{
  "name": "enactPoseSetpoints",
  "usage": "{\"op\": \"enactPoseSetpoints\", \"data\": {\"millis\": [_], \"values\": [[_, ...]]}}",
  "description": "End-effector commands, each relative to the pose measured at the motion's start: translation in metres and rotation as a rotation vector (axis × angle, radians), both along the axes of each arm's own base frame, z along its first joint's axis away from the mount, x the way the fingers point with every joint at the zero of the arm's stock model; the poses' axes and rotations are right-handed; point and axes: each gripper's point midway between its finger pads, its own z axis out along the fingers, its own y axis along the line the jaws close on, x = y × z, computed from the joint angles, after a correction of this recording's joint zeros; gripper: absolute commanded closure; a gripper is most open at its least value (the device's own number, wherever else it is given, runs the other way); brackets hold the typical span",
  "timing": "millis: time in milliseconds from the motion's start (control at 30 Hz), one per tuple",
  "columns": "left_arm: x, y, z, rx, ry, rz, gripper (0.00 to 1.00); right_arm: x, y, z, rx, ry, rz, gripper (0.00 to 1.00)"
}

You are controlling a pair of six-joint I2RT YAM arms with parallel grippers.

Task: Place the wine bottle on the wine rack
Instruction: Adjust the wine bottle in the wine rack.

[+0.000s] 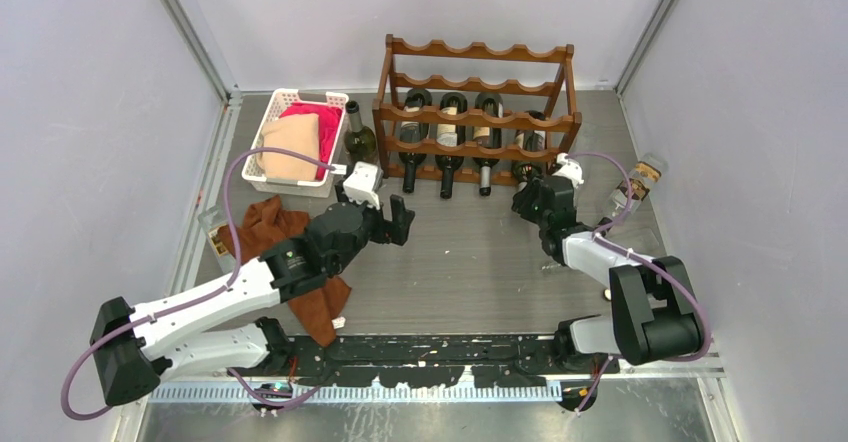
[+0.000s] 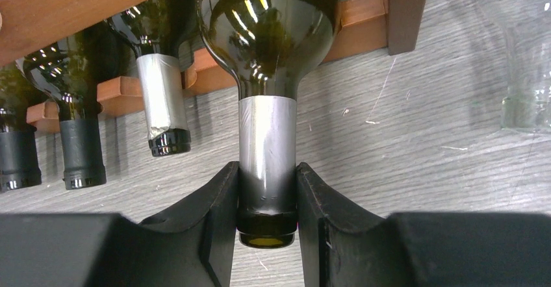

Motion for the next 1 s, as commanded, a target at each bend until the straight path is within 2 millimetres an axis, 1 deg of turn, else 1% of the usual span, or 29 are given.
{"op": "enactPoseSetpoints", "data": {"millis": [0,133,267,367,500,600,733,867,967], "values": [[0.006,-0.007,0.028,-0.044,-0.035,-0.009,0.18,0.007,-0.015,0.003,-0.006,-0.035,-0.038,0.91],[0.007,-0.008,0.032,-0.042,-0.037,-0.007,0.18,0.012,-0.019,0.007,-0.012,-0.048,-0.060,0.91],[0.010,-0.009,0.035,-0.027,-0.040,-0.009,0.18,0.014,-0.028,-0.001,0.016,-0.036,-0.102,0.91],[0.011,-0.010,0.036,-0.021,-0.039,-0.010,0.18,0.014,-0.030,-0.006,0.035,-0.031,-0.105,0.90],[0.013,-0.012,0.037,-0.013,-0.033,-0.016,0.18,0.009,-0.029,-0.016,0.053,-0.012,-0.103,0.88],[0.014,-0.015,0.037,-0.006,-0.029,-0.020,0.18,0.008,-0.031,-0.019,0.064,-0.005,-0.113,0.88],[0.015,-0.020,0.037,-0.008,-0.020,-0.033,0.18,0.000,-0.036,-0.030,0.086,0.031,-0.149,0.87],[0.017,-0.025,0.036,-0.004,-0.011,-0.044,0.18,0.000,-0.040,-0.032,0.102,0.039,-0.173,0.87],[0.018,-0.029,0.037,-0.001,-0.008,-0.053,0.18,-0.003,-0.045,-0.038,0.120,0.068,-0.204,0.87]]}}
